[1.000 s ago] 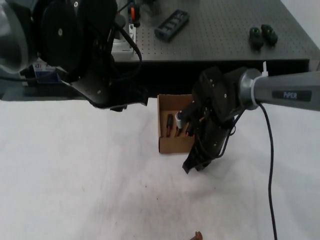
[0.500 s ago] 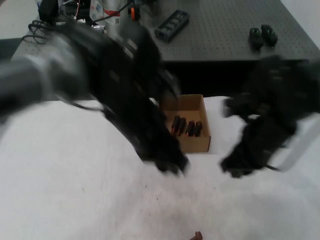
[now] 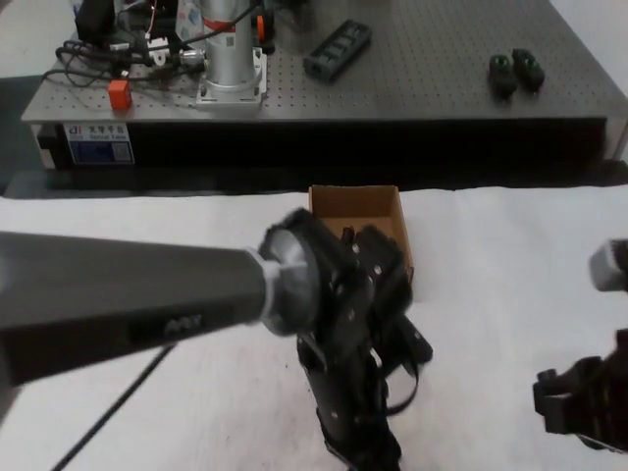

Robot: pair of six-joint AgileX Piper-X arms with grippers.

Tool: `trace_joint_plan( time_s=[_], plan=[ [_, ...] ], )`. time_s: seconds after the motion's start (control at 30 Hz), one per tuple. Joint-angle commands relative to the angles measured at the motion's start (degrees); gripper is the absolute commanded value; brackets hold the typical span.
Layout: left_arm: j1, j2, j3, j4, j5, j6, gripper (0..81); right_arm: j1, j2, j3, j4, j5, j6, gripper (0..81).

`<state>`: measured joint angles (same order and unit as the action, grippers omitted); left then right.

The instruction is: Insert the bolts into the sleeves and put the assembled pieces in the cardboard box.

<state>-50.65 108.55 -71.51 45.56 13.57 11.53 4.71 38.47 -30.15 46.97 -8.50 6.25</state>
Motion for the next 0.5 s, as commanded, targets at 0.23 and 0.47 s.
trace_joint_plan(
  time_s=[0.23,0.47],
  plan=[
    [-1.38,3.29,-0.16,-3.14,-1.03,0.92,23.0,-0.24,-0.57,-0.09,1.11,-2.89,0.59,2.7],
    [-1.42,2.41,-1.74,-4.14,-3.01,-3.37,0.6,-0.06,-0.57,0.06,4.83,-4.17,0.47,2.7]
  ],
)
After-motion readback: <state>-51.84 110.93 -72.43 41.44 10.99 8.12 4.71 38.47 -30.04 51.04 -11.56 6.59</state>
